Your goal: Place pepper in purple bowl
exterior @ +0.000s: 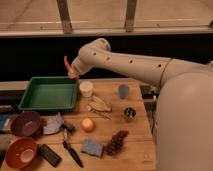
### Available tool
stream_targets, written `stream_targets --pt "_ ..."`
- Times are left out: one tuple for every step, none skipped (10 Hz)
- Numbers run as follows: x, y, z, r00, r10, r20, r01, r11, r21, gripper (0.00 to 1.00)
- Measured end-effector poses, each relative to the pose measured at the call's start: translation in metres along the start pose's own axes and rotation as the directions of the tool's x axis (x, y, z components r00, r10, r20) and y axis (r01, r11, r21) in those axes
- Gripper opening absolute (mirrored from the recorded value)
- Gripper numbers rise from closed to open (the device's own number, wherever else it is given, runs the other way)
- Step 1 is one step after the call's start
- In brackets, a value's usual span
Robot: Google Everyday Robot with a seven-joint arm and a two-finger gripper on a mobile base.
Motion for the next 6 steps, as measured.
stream_targets --pt "-0.001 0.002 0.0 1.0 -0.008 0.003 0.008 1.0 -0.008 0.0" --pt "-0.002 0.007 0.001 1.0 -0.02 0.006 0.02 1.0 -0.024 0.0" --pt "-0.003 0.018 0.001 0.999 -0.036 0.011 0.037 0.998 -0.048 0.0" --pt "-0.002 0.034 0.002 0.999 -0.051 0.017 0.052 0.996 -0.075 0.0" --pt "-0.003 0.051 0.003 0.998 -0.062 0.024 0.065 0.992 -0.11 0.0" --pt "-0.003 0.068 0.006 0.997 -0.075 0.031 0.079 0.986 -0.149 0.0"
